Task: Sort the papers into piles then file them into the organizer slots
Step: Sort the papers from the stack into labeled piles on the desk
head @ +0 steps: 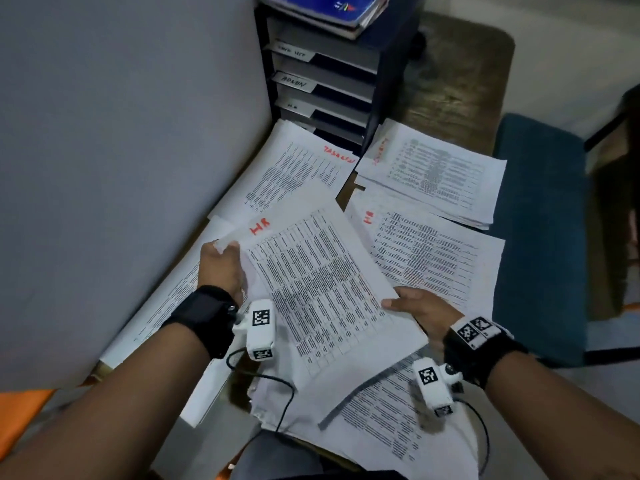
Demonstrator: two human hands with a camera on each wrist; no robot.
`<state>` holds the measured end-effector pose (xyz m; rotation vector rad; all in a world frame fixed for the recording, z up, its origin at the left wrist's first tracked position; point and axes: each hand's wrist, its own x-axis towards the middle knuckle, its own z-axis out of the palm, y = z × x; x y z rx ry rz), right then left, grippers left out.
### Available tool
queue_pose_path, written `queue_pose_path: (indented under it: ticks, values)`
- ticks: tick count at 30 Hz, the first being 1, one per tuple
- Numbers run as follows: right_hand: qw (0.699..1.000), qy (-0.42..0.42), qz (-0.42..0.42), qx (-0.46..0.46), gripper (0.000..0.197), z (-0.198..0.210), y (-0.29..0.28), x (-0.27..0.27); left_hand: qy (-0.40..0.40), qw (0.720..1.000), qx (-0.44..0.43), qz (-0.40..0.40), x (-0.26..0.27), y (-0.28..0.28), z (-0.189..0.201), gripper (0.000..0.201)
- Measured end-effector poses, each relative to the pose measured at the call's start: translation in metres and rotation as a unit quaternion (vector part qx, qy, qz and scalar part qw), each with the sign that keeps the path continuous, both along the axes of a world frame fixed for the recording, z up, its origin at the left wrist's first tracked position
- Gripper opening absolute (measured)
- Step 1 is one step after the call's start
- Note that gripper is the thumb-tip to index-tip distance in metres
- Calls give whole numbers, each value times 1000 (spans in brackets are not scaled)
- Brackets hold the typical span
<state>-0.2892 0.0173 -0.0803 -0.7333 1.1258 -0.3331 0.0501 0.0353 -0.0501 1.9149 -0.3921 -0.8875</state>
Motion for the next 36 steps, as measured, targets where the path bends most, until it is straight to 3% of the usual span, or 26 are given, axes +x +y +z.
queue_pose_path:
  ticks: [4,7,11,14,16,20,22,25,26,28,31,36]
  values:
    - [988,-61,-139,16,56,-5,-11,-17,11,997,63,45,7,-27,0,48]
    - [978,-69,-197,10,55,-4,-17,-18,37,997,58,34,-6,-51,5,47]
    - [970,133,-195,-65,51,-10,-32,-30,99,990,45,-84,-52,-70,10,42]
    - [921,333,-142,-141,39,2,-51,-57,184,972,23,-146,-71,-72,5,19]
    - [897,394,-127,-155,37,8,-63,-82,174,961,39,-210,-75,-71,3,17]
    - [888,412,-120,-165,35,14,-73,-117,56,932,105,-343,-67,-58,4,10]
    - [876,442,-103,-164,35,8,-75,-126,-49,889,151,-430,-56,-46,-1,15]
    - [855,483,-120,-145,38,-6,-76,-128,-256,731,241,-584,-45,-23,-5,37]
    - [843,508,-113,-136,45,-8,-76,-126,-280,694,263,-609,-44,-14,-6,41]
    - [803,573,-86,-137,62,-9,-75,-122,-282,661,289,-633,-41,6,-9,45]
    - [772,585,-45,-244,67,-1,-65,-106,-271,665,299,-628,-38,32,-15,46]
    - [837,417,38,-353,35,10,-33,-52,-236,713,288,-594,-37,45,-21,44]
